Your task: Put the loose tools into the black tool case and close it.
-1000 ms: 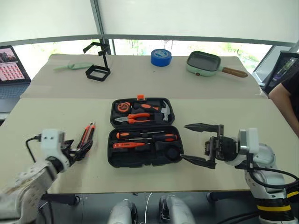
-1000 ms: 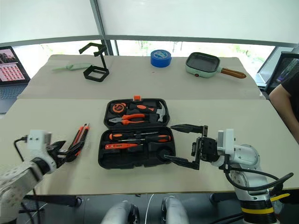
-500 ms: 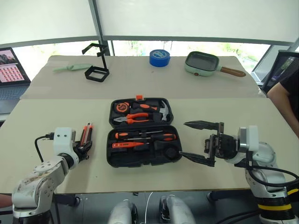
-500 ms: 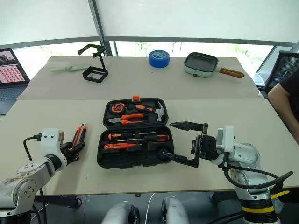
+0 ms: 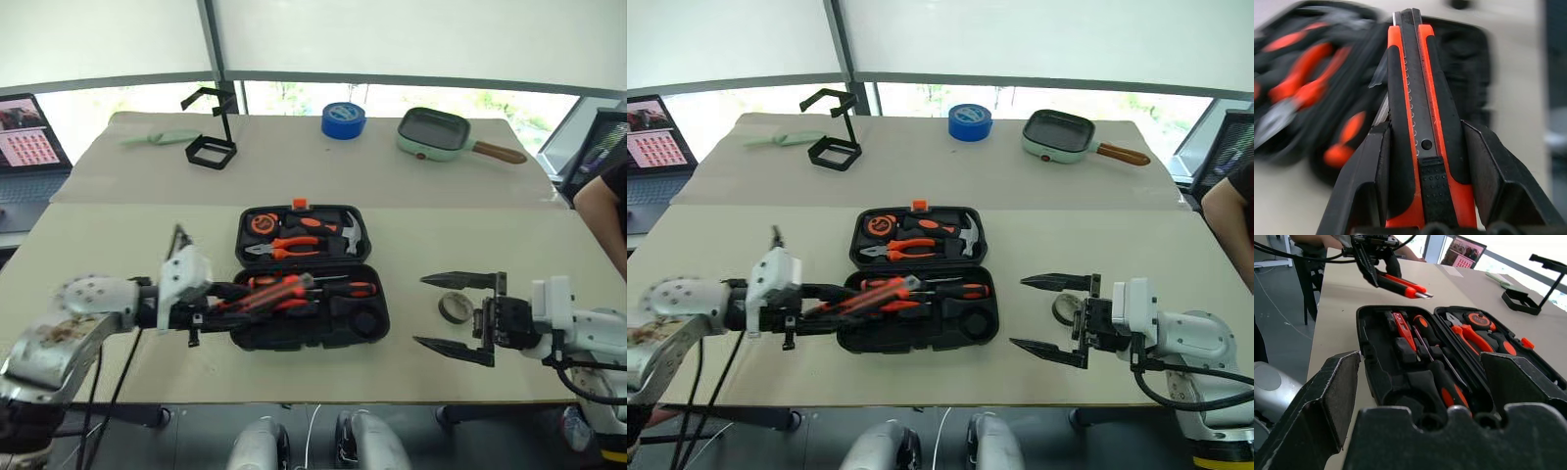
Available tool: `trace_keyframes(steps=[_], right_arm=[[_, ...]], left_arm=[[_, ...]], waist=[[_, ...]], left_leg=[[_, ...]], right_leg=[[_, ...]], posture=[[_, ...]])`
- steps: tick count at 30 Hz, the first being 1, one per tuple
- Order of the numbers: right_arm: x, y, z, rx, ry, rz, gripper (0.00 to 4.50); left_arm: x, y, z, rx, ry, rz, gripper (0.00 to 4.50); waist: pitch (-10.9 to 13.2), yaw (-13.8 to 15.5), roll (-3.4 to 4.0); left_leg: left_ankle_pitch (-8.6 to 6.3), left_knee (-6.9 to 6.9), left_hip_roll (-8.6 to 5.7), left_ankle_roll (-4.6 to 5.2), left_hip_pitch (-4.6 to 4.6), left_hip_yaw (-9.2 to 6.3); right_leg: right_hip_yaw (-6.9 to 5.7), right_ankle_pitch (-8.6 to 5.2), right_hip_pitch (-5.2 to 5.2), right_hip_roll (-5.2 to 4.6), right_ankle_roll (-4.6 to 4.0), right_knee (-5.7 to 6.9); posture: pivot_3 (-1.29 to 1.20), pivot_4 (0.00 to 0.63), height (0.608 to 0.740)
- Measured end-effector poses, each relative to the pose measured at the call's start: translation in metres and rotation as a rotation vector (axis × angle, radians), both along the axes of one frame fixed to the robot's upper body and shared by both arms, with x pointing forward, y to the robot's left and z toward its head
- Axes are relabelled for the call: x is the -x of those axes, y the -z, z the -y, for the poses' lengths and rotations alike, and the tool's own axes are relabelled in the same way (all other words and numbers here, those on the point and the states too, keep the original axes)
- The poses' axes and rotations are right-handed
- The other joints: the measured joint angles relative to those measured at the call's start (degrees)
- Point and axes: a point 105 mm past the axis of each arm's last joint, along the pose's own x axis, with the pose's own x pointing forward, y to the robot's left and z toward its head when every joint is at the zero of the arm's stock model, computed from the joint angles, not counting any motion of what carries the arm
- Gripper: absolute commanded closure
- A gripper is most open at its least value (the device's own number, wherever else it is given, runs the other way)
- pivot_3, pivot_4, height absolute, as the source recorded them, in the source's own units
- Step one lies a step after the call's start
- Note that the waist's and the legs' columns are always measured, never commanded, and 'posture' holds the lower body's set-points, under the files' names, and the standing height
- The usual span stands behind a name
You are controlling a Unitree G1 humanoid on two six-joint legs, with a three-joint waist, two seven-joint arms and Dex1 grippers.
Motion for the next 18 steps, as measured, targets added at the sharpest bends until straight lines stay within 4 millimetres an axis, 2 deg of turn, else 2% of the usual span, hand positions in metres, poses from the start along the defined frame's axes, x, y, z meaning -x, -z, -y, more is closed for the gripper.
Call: trace_keyframes(steps=[2, 4, 9, 14, 18], right_arm=[[0.001, 0.001, 0.0, -0.002, 0.007, 0.0, 0.0], [0.003, 0.001, -0.002, -0.01, 0.015, 0.003, 0.0], [0.011, 0.003, -0.006, -0.027, 0.028, -0.003, 0.0], [0.012, 0.005, -0.005, -0.03, 0.048, -0.012, 0.0], [0.014, 0.006, -0.005, -0.032, 0.056, -0.014, 0.0]], left_arm=[[-0.003, 0.008, 0.019, -0.054, 0.078, -0.003, 2.79], [-0.005, 0.02, 0.026, -0.093, 0.09, -0.039, 2.79], [-0.014, 0.041, 0.024, -0.195, 0.043, -0.102, 2.79], [-0.015, 0.04, 0.018, -0.232, 0.055, -0.097, 2.79], [-0.015, 0.039, 0.024, -0.224, 0.084, -0.097, 2.79]], waist=[[0.0, -0.01, 0.0], [0.01, -0.38, -0.01], [0.02, -0.66, -0.03], [0.02, -0.59, -0.03], [0.02, -0.48, -0.03]], left_leg=[[-0.04, -0.01, -0.03, 0.11, 0.02, 0.0], [-0.06, -0.02, 0.0, 0.16, 0.02, -0.03], [-0.03, 0.0, 0.06, 0.13, 0.0, -0.08], [-0.08, 0.05, 0.0, 0.38, 0.0, -0.08], [-0.09, 0.05, -0.01, 0.44, 0.01, -0.1]], right_leg=[[0.07, 0.01, 0.02, 0.05, 0.03, 0.02], [0.14, 0.0, 0.01, 0.1, 0.02, 0.02], [0.12, -0.01, -0.02, 0.25, 0.01, 0.03], [0.09, 0.0, 0.0, 0.1, 0.04, 0.05], [0.09, 0.0, 0.01, 0.09, 0.05, 0.06]], posture=[[0.0, 0.15, 0.74], [0.0, 0.15, 0.74], [0.0, 0.15, 0.74], [0.0, 0.15, 0.74], [0.0, 0.15, 0.74]])
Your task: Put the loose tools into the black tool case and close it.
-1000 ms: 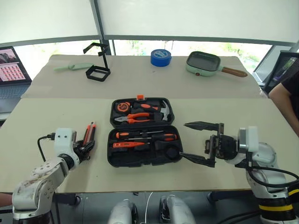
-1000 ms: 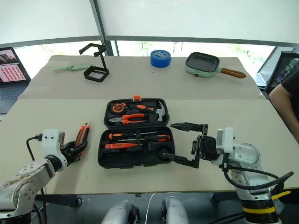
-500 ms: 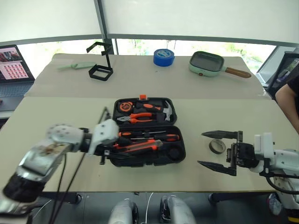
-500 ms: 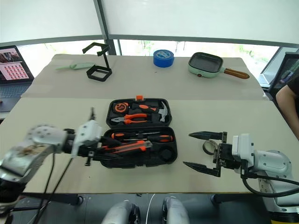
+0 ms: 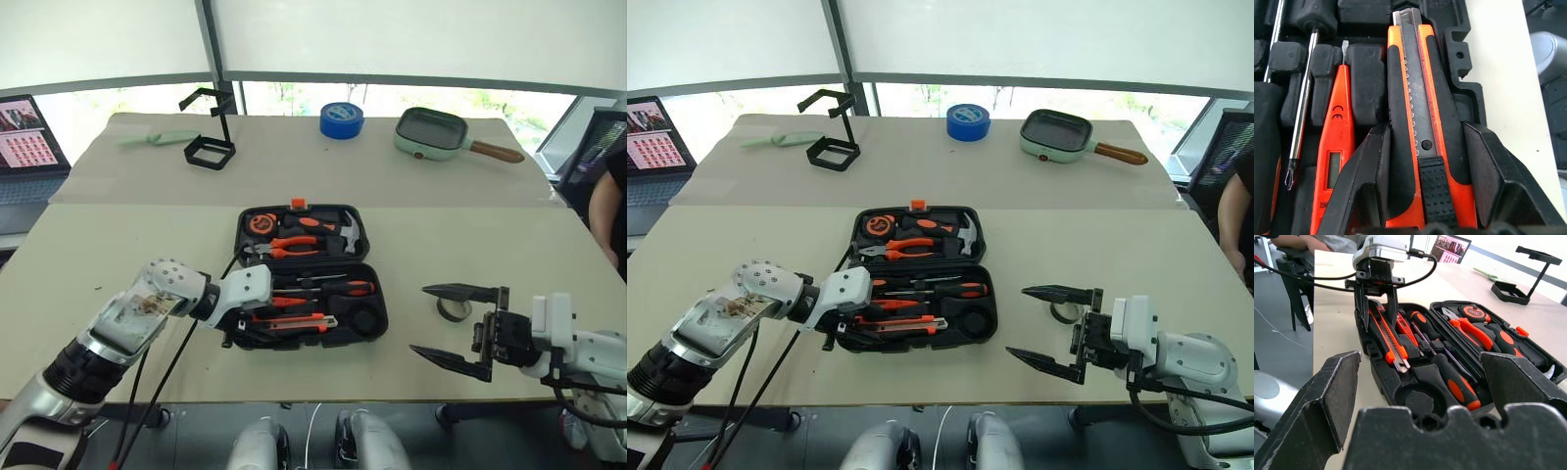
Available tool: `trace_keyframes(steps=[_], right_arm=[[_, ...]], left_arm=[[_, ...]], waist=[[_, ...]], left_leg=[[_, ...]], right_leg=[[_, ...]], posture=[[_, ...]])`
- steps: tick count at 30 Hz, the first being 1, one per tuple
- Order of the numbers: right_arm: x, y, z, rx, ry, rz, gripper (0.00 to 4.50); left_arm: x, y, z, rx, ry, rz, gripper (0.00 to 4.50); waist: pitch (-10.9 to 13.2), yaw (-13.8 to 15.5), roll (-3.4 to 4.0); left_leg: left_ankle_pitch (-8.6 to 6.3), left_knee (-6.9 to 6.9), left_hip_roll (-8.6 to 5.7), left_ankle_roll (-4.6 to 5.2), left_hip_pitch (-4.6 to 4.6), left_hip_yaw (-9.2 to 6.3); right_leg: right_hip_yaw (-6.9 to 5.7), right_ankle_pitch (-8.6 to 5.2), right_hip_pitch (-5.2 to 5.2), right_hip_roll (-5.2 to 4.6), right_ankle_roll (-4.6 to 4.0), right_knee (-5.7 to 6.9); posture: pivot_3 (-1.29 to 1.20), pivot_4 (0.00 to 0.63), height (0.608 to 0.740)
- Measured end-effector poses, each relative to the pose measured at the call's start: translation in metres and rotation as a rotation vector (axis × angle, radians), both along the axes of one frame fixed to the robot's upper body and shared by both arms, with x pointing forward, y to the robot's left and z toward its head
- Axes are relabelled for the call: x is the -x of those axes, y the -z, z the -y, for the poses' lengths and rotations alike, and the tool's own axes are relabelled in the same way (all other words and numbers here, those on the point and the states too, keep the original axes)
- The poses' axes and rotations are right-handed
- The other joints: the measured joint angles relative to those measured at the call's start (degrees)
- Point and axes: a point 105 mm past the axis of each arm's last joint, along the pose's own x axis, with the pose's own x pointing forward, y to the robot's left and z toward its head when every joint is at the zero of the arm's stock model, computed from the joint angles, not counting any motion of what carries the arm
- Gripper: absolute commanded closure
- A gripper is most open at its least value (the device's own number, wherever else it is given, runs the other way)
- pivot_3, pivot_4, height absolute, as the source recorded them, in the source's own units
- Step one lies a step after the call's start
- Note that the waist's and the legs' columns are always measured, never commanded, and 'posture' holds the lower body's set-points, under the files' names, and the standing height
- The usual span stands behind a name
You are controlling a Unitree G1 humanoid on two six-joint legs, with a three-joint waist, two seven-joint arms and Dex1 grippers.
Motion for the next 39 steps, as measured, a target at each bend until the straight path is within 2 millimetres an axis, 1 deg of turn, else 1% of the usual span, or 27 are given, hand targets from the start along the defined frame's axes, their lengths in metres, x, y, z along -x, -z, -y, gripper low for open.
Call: trace_keyframes(steps=[6, 16, 18, 19, 23, 24, 26, 28, 30, 31, 33, 34, 36, 37, 38, 39], right_arm=[[0.001, 0.001, 0.0, -0.001, 0.006, -0.005, 0.0], [0.0, -0.002, -0.003, -0.007, 0.016, 0.006, 0.0], [0.0, -0.002, -0.003, -0.008, 0.02, 0.003, 0.0], [-0.001, -0.001, -0.004, -0.009, 0.022, 0.0, 0.0], [-0.002, -0.002, -0.005, -0.011, 0.02, -0.002, 0.0], [-0.003, -0.003, -0.006, -0.011, 0.016, 0.003, 0.0], [-0.003, -0.003, -0.006, -0.012, 0.014, 0.003, 0.0], [-0.003, -0.003, -0.006, -0.011, 0.014, 0.0, 0.0], [-0.003, -0.003, -0.006, -0.011, 0.014, 0.0, 0.0], [-0.003, -0.003, -0.006, -0.011, 0.014, -0.001, 0.0], [-0.003, -0.002, -0.007, -0.009, 0.013, -0.003, 0.0], [-0.003, -0.002, -0.007, -0.008, 0.011, -0.005, 0.0], [-0.003, 0.0, -0.009, -0.012, 0.01, -0.01, 0.0], [-0.004, 0.0, -0.009, -0.014, 0.011, -0.011, 0.0], [-0.004, 0.0, -0.009, -0.015, 0.013, -0.012, 0.0], [-0.004, 0.001, -0.009, -0.017, 0.016, -0.014, 0.0]], left_arm=[[-0.002, 0.0, 0.008, 0.004, 0.023, 0.017, 2.79], [-0.003, 0.002, 0.001, -0.059, 0.013, 0.048, 2.79], [-0.002, 0.002, -0.001, -0.068, 0.011, 0.054, 1.76], [-0.002, 0.002, -0.002, -0.064, 0.006, 0.06, 1.65], [-0.002, 0.001, 0.005, 0.008, 0.0, 0.067, 0.19], [-0.003, 0.0, 0.008, 0.035, 0.01, 0.081, 0.03], [-0.002, 0.0, 0.01, 0.074, 0.026, 0.076, 0.03], [0.005, 0.003, 0.012, 0.129, 0.05, 0.017, 0.03], [0.0, -0.004, 0.009, 0.188, 0.039, 0.022, 0.57], [-0.005, -0.01, 0.005, 0.214, 0.024, 0.052, 0.82], [-0.012, -0.018, 0.0, 0.257, 0.003, 0.096, 1.5], [-0.013, -0.02, 0.0, 0.271, 0.005, 0.107, 1.93], [-0.01, -0.019, 0.002, 0.3, 0.035, 0.12, 2.65], [-0.008, -0.017, 0.003, 0.313, 0.046, 0.117, 3.1], [-0.007, -0.015, 0.004, 0.327, 0.049, 0.113, 3.4], [-0.005, -0.012, 0.006, 0.346, 0.047, 0.101, 3.85]], waist=[[0.0, 0.04, 0.0], [0.0, -0.11, 0.0], [-0.01, -0.21, 0.01], [-0.01, -0.21, 0.01], [-0.02, -0.15, 0.02], [-0.02, -0.05, 0.02], [-0.01, 0.04, 0.02], [-0.01, -0.02, 0.01], [0.0, -0.03, -0.01], [0.0, -0.03, -0.01], [0.0, -0.02, -0.01], [0.0, -0.03, -0.01], [0.0, -0.04, 0.0], [0.0, -0.06, 0.0], [0.0, -0.08, 0.0], [0.0, -0.1, -0.01]], left_leg=[[0.04, 0.02, -0.02, -0.06, -0.01, 0.0], [0.03, 0.01, -0.02, -0.02, 0.04, -0.02], [0.03, 0.0, -0.01, -0.02, 0.05, -0.02], [0.04, 0.0, -0.01, -0.02, 0.05, -0.03], [0.05, 0.03, -0.03, -0.04, 0.03, -0.02], [0.05, 0.05, -0.05, -0.04, 0.03, -0.02], [0.05, 0.09, -0.06, -0.04, 0.0, -0.01], [0.07, 0.1, -0.07, -0.06, -0.02, 0.01], [0.08, 0.16, -0.04, -0.08, -0.05, -0.01], [0.07, 0.16, -0.04, -0.07, -0.03, -0.01], [0.05, 0.16, -0.05, -0.02, -0.01, -0.01], [0.04, 0.17, -0.05, 0.0, -0.01, -0.02], [0.04, 0.17, -0.05, 0.01, 0.0, -0.01], [0.05, 0.17, -0.05, 0.0, -0.01, -0.01], [0.05, 0.17, -0.05, -0.02, 0.0, -0.01], [0.06, 0.17, -0.05, -0.03, -0.01, -0.01]], right_leg=[[0.0, 0.0, 0.01, 0.0, 0.0, 0.0], [0.02, 0.0, 0.04, 0.01, 0.01, 0.04], [0.03, 0.0, 0.03, 0.01, 0.0, 0.04], [0.03, 0.0, 0.03, 0.02, 0.0, 0.04], [0.02, 0.0, 0.05, -0.03, 0.01, 0.02], [0.01, 0.0, 0.06, -0.06, 0.02, 0.02], [0.0, -0.01, 0.06, -0.08, 0.05, 0.0], [0.0, -0.03, 0.04, -0.1, 0.09, 0.01], [-0.05, -0.03, 0.04, -0.09, 0.09, 0.02], [-0.05, -0.03, 0.05, -0.11, 0.09, 0.04], [-0.04, -0.02, 0.06, -0.11, 0.1, 0.05], [-0.04, -0.02, 0.07, -0.11, 0.11, 0.07], [-0.03, -0.01, 0.07, -0.12, 0.12, 0.08], [-0.03, -0.01, 0.07, -0.11, 0.12, 0.08], [-0.03, -0.01, 0.07, -0.11, 0.12, 0.08], [-0.03, -0.01, 0.07, -0.11, 0.12, 0.08]], posture=[[0.0, 0.15, 0.74], [0.0, 0.15, 0.74], [0.0, 0.15, 0.74], [0.0, 0.15, 0.74], [0.0, 0.15, 0.74], [0.0, 0.15, 0.74], [0.0, 0.15, 0.74], [0.0, 0.15, 0.74], [0.0, 0.15, 0.74], [0.0, 0.15, 0.74], [0.0, 0.15, 0.74], [0.0, 0.15, 0.74], [0.0, 0.15, 0.74], [0.0, 0.15, 0.74], [0.0, 0.15, 0.74], [0.0, 0.15, 0.74]])
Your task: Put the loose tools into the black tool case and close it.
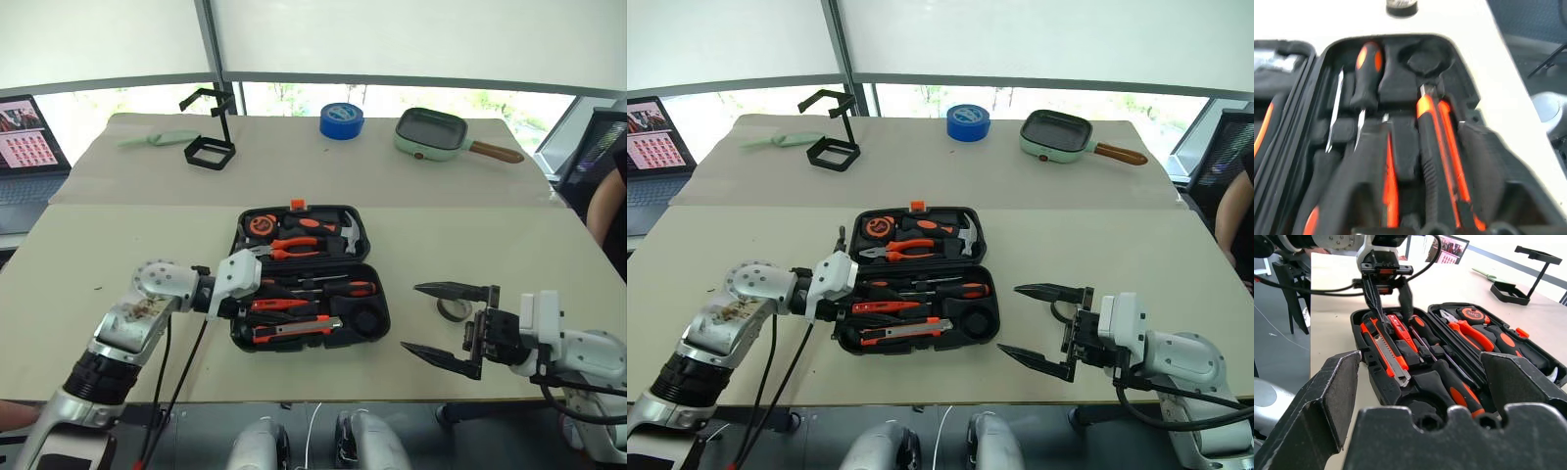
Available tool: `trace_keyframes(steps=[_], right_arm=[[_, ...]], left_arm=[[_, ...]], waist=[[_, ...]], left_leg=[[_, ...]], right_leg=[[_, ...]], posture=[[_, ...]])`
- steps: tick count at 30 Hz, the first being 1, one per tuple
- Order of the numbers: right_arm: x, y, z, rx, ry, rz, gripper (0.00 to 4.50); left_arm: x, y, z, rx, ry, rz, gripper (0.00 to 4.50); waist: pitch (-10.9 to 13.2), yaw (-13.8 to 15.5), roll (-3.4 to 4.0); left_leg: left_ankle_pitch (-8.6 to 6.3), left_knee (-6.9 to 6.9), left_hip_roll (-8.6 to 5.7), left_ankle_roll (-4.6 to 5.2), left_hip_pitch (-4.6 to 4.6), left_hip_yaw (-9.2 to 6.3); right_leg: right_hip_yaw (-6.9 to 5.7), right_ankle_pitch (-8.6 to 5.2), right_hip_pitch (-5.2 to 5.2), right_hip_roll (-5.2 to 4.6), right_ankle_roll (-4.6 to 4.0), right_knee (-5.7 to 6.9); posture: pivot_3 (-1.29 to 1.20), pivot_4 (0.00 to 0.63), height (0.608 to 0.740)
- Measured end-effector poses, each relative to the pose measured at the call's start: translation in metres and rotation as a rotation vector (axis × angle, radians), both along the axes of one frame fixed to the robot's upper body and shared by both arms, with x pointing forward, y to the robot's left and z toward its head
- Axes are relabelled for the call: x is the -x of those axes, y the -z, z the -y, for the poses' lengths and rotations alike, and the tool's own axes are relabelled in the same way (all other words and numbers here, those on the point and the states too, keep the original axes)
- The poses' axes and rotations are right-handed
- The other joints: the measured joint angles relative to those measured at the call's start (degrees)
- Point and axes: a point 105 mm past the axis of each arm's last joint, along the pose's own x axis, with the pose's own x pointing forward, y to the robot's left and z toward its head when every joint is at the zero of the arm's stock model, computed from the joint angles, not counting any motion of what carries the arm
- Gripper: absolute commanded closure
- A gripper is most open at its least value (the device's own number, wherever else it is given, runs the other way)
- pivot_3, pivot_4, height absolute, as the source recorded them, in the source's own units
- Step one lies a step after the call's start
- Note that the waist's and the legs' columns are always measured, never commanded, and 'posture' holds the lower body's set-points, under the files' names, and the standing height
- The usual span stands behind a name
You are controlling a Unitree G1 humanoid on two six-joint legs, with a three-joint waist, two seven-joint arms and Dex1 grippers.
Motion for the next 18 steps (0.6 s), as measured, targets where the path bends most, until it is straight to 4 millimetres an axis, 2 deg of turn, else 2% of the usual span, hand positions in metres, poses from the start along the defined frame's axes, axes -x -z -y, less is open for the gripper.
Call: trace_keyframes(steps=[2, 6, 13, 18], right_arm=[[0.0, 0.0, 0.0, -0.004, 0.006, -0.002, 0.0], [0.003, 0.006, 0.002, -0.007, 0.022, -0.031, 0.0], [0.003, 0.008, 0.003, -0.007, 0.029, -0.036, 0.0], [0.004, 0.008, 0.006, -0.003, 0.037, -0.039, 0.0]], left_arm=[[0.002, 0.004, 0.0, 0.011, 0.004, -0.001, 4.47], [0.002, 0.026, -0.004, -0.044, -0.027, 0.02, 4.47], [-0.003, 0.032, 0.004, -0.055, -0.065, 0.09, 4.47], [0.003, 0.043, 0.007, -0.118, -0.045, 0.045, 4.47]], waist=[[0.0, -0.02, 0.0], [0.0, -0.01, 0.01], [-0.18, 0.7, 0.14], [-0.71, 0.7, 0.36]], left_leg=[[0.0, 0.0, 0.0, 0.0, 0.01, 0.0], [-0.04, -0.01, 0.0, 0.07, 0.02, 0.0], [-0.12, 0.01, 0.0, 0.41, 0.12, -0.01], [-0.15, -0.07, 0.01, 0.44, 0.12, -0.02]], right_leg=[[-0.01, 0.0, 0.0, 0.0, 0.0, 0.0], [0.0, 0.0, 0.0, 0.0, 0.0, 0.0], [0.01, 0.06, 0.16, -0.11, 0.1, -0.05], [0.01, 0.06, 0.16, -0.07, 0.1, -0.1]], posture=[[0.0, 0.15, 0.74], [0.0, 0.15, 0.74], [0.0, 0.15, 0.74], [0.0, 0.15, 0.74]])
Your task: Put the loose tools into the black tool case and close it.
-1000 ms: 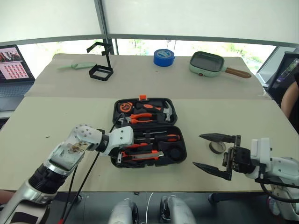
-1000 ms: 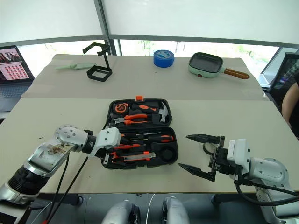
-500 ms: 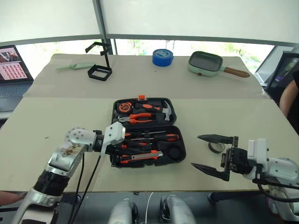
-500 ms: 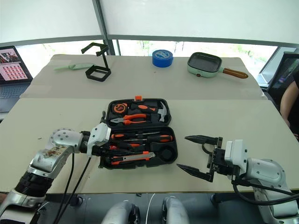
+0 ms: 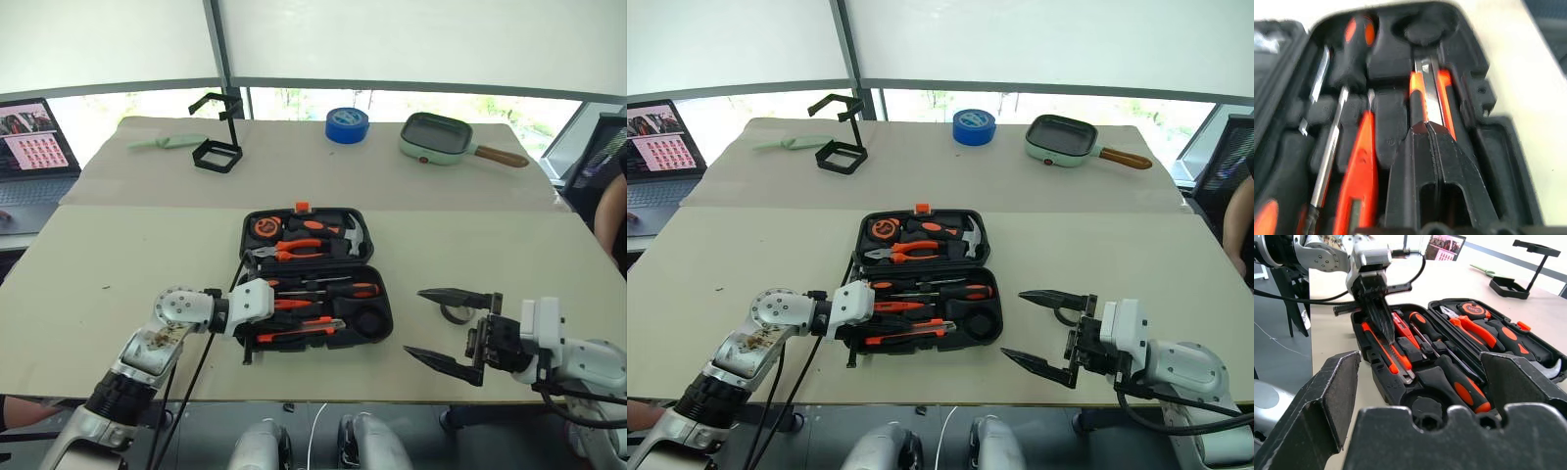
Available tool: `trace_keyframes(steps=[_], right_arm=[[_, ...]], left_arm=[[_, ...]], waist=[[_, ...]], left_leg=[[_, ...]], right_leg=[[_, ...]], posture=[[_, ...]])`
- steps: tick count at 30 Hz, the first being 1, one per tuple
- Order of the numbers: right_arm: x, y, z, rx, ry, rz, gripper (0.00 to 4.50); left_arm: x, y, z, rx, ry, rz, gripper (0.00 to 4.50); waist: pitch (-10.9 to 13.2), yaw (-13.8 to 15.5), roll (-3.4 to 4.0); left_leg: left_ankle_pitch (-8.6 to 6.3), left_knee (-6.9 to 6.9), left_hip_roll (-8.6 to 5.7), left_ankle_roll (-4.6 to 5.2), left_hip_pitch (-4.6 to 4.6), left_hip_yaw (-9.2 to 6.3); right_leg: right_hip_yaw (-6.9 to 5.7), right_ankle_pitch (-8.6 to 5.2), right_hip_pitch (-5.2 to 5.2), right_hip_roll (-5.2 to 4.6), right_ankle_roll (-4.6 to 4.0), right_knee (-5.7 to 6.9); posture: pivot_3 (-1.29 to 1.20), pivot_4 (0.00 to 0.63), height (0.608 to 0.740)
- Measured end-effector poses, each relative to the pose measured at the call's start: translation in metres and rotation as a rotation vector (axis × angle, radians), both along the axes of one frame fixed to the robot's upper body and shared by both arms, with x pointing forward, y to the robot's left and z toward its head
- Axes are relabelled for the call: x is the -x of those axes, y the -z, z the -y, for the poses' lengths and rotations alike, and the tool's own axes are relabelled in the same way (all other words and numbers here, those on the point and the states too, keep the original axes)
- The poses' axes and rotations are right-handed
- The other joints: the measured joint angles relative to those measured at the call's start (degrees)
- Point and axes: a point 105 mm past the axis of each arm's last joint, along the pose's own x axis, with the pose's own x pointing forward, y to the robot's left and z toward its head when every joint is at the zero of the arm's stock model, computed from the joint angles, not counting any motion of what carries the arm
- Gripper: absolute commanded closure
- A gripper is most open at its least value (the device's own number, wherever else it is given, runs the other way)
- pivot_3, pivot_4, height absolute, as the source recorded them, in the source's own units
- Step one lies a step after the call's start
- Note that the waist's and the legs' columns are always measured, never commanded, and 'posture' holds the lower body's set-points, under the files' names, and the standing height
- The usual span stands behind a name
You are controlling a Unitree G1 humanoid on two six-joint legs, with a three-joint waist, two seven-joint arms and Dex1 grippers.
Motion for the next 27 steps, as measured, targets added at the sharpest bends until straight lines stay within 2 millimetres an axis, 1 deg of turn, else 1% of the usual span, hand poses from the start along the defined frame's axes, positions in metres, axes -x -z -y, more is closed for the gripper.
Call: trace_keyframes(steps=[4, 6, 7, 10, 12, 14, 15, 19, 20, 21, 22, 23, 25, 26, 27], right_arm=[[0.0, 0.0, 0.0, 0.001, 0.0, 0.0, 0.0], [0.0, 0.0, 0.0, 0.001, 0.002, 0.0, 0.0], [-0.001, 0.0, 0.0, 0.001, 0.001, 0.002, 0.0], [-0.001, -0.001, 0.0, 0.001, 0.005, 0.006, 0.0], [0.0, 0.001, 0.005, 0.007, 0.031, -0.004, 0.0], [0.004, 0.006, 0.015, 0.017, 0.08, -0.02, 0.0], [0.006, 0.01, 0.022, 0.021, 0.116, -0.028, 0.0], [0.014, 0.02, 0.051, 0.033, 0.251, -0.052, 0.0], [0.02, 0.025, 0.062, 0.04, 0.301, -0.063, 0.0], [0.022, 0.027, 0.067, 0.045, 0.326, -0.067, 0.0], [0.027, 0.034, 0.077, 0.062, 0.363, -0.08, 0.0], [0.032, 0.04, 0.085, 0.08, 0.398, -0.091, 0.0], [0.041, 0.054, 0.103, 0.114, 0.471, -0.121, 0.0], [0.046, 0.06, 0.108, 0.123, 0.497, -0.135, 0.0], [0.05, 0.065, 0.113, 0.129, 0.52, -0.151, 0.0]], left_arm=[[0.001, 0.004, 0.002, -0.037, -0.017, -0.064, 4.47], [-0.001, 0.007, 0.004, -0.034, -0.024, -0.056, 4.47], [-0.001, 0.009, 0.006, -0.018, -0.032, -0.058, 4.47], [-0.005, 0.007, 0.013, 0.088, -0.054, -0.036, 4.47], [-0.004, 0.005, 0.01, 0.129, -0.061, -0.033, 4.47], [-0.006, -0.002, 0.003, 0.206, -0.082, -0.049, 3.97], [-0.007, -0.008, -0.004, 0.251, -0.105, -0.055, 3.82], [-0.015, -0.031, -0.03, 0.34, -0.18, -0.037, 2.39], [-0.015, -0.04, -0.039, 0.393, -0.195, -0.026, 2.03], [-0.014, -0.043, -0.043, 0.414, -0.202, -0.021, 1.68], [-0.01, -0.047, -0.051, 0.448, -0.209, -0.021, 1.26], [-0.006, -0.048, -0.058, 0.472, -0.211, -0.022, 0.95], [0.005, -0.046, -0.073, 0.465, -0.202, -0.028, 0.2], [0.01, -0.045, -0.079, 0.453, -0.196, -0.024, 0.06], [0.013, -0.044, -0.086, 0.445, -0.199, -0.023, 0.06]], waist=[[-0.5, 0.0, 0.31], [-0.59, 0.04, 0.49], [-0.61, 0.14, 0.53], [-0.76, 0.32, 0.81], [-0.68, 0.33, 0.65], [-0.62, 0.25, 0.6], [-0.57, 0.18, 0.53], [-0.5, 0.03, 0.44], [-0.49, -0.01, 0.43], [-0.48, 0.0, 0.43], [-0.45, -0.06, 0.41], [-0.43, -0.17, 0.39], [-0.36, -0.26, 0.38], [-0.33, -0.3, 0.39], [-0.32, -0.3, 0.41]], left_leg=[[-0.03, -0.03, -0.01, 0.05, 0.15, 0.01], [-0.09, -0.17, -0.01, 0.12, 0.71, 0.0], [-0.16, -0.21, 0.0, 0.2, 0.89, -0.02], [-0.17, -0.18, -0.02, 0.23, 0.82, -0.04], [-0.19, -0.19, -0.01, 0.25, 0.76, -0.06], [-0.21, -0.2, -0.01, 0.26, 0.61, -0.06], [-0.22, -0.2, 0.03, 0.24, 0.51, -0.07], [-0.24, -0.19, 0.04, 0.21, 0.43, -0.06], [-0.25, -0.19, 0.04, 0.21, 0.43, -0.06], [-0.28, -0.18, 0.04, 0.2, 0.44, -0.06], [-0.3, -0.18, 0.04, 0.19, 0.48, -0.05], [-0.32, -0.18, 0.05, 0.16, 0.49, -0.05], [-0.34, -0.19, 0.07, 0.12, 0.53, -0.05], [-0.37, -0.19, 0.09, 0.06, 0.53, -0.05], [-0.52, -0.19, 0.11, -0.21, 0.54, -0.06]], right_leg=[[0.02, -0.01, 0.16, -0.01, 0.01, -0.04], [0.02, -0.04, 0.74, -0.04, 0.01, -0.22], [0.02, -0.13, 0.95, -0.08, 0.01, -0.28], [0.04, -0.25, 0.9, -0.18, -0.14, -0.29], [0.02, -0.2, 0.85, -0.17, -0.04, -0.31], [0.02, -0.12, 0.71, -0.15, 0.14, -0.29], [0.02, -0.13, 0.64, -0.15, 0.13, -0.29], [-0.02, -0.15, 0.57, -0.09, 0.13, -0.3], [-0.01, -0.16, 0.57, -0.1, 0.14, -0.31], [0.0, -0.17, 0.59, -0.11, 0.15, -0.31], [0.02, -0.18, 0.6, -0.16, 0.15, -0.32], [0.04, -0.19, 0.6, -0.23, 0.14, -0.32], [0.03, -0.3, 0.59, -0.28, -0.02, -0.32], [0.03, -0.38, 0.58, -0.27, -0.16, -0.32], [0.03, -0.4, 0.58, -0.27, -0.19, -0.31]], posture=[[0.0, 0.15, 0.74], [0.0, 0.15, 0.74], [0.0, 0.15, 0.74], [0.0, 0.15, 0.74], [0.0, 0.15, 0.74], [0.0, 0.15, 0.74], [0.0, 0.15, 0.74], [0.0, 0.15, 0.74], [0.0, 0.15, 0.74], [0.0, 0.15, 0.74], [0.0, 0.15, 0.74], [0.0, 0.15, 0.74], [0.0, 0.15, 0.74], [0.0, 0.15, 0.74], [0.0, 0.15, 0.74]])
